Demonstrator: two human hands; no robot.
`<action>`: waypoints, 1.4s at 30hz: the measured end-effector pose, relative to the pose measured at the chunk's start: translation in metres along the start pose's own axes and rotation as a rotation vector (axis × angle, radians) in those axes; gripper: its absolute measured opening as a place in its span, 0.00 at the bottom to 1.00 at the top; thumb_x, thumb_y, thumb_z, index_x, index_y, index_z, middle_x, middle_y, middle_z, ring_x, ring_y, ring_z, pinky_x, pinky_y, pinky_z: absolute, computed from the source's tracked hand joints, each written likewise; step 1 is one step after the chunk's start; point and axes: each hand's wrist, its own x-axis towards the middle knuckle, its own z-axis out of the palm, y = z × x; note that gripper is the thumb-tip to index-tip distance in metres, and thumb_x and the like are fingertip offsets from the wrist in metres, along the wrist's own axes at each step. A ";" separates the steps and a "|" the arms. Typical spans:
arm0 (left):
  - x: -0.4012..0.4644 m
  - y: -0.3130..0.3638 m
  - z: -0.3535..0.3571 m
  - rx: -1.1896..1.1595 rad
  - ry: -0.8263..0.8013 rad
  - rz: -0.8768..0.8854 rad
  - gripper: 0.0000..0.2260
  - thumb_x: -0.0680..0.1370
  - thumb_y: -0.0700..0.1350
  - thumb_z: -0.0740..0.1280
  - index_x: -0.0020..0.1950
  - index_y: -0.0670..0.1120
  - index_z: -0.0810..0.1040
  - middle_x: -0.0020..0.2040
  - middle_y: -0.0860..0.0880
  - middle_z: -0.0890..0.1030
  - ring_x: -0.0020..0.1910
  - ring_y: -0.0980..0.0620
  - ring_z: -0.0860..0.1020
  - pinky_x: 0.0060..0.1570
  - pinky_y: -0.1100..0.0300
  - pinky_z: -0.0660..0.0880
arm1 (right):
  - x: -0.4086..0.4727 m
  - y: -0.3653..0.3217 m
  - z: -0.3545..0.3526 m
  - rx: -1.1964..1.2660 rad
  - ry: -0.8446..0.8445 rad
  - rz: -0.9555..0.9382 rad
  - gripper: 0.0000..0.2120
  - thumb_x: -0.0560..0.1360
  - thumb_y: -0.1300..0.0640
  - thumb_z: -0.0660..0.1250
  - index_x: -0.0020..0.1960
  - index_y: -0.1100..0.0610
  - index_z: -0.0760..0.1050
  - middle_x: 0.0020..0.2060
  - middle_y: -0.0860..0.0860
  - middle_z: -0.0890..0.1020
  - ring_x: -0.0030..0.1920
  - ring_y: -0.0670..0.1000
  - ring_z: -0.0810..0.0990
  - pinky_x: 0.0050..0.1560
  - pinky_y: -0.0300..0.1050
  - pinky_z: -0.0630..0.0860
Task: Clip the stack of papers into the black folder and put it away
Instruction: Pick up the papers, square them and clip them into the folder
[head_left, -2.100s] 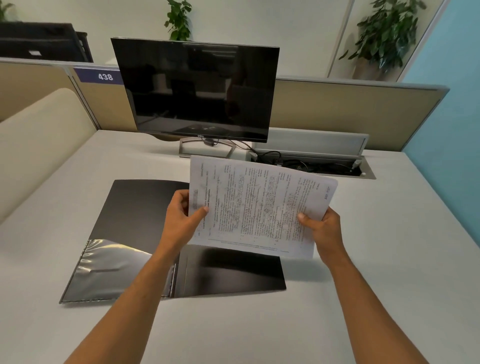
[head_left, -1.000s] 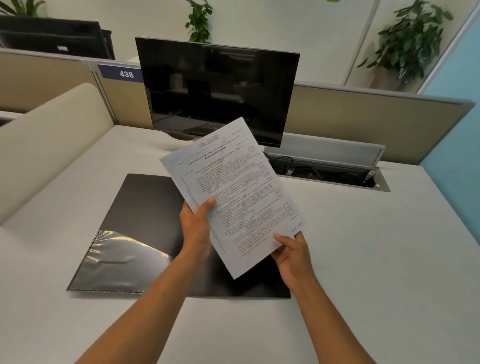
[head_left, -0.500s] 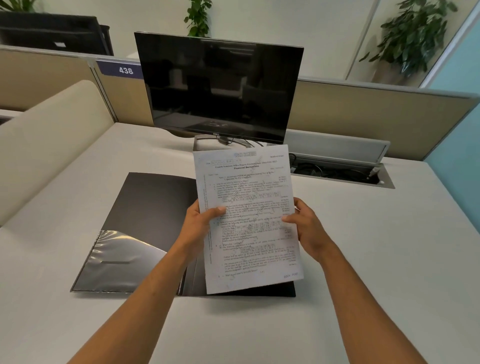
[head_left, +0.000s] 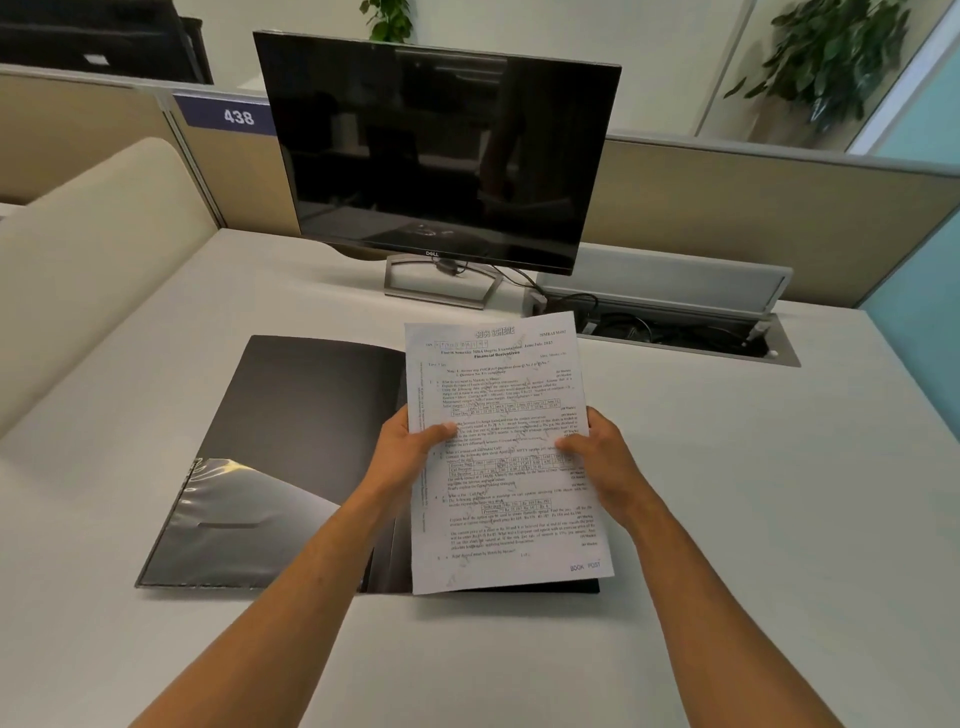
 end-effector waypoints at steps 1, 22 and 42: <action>0.003 -0.003 -0.002 0.013 0.023 0.013 0.12 0.77 0.39 0.68 0.60 0.46 0.76 0.56 0.48 0.83 0.49 0.48 0.84 0.46 0.49 0.82 | 0.001 0.002 0.000 0.020 0.011 0.014 0.16 0.74 0.67 0.61 0.59 0.53 0.75 0.54 0.50 0.84 0.51 0.53 0.84 0.52 0.55 0.81; 0.049 -0.068 -0.076 1.434 0.088 0.382 0.25 0.80 0.52 0.46 0.76 0.47 0.62 0.77 0.46 0.62 0.78 0.47 0.53 0.76 0.47 0.44 | 0.033 0.040 0.000 0.121 0.136 0.274 0.17 0.73 0.70 0.63 0.58 0.58 0.78 0.53 0.54 0.84 0.51 0.57 0.83 0.47 0.51 0.80; 0.049 -0.069 -0.074 1.448 0.080 0.366 0.32 0.77 0.58 0.38 0.77 0.47 0.60 0.78 0.47 0.59 0.78 0.48 0.51 0.75 0.49 0.40 | 0.050 0.031 0.023 -0.026 0.129 0.204 0.17 0.73 0.70 0.61 0.55 0.53 0.77 0.50 0.50 0.83 0.50 0.53 0.82 0.47 0.47 0.80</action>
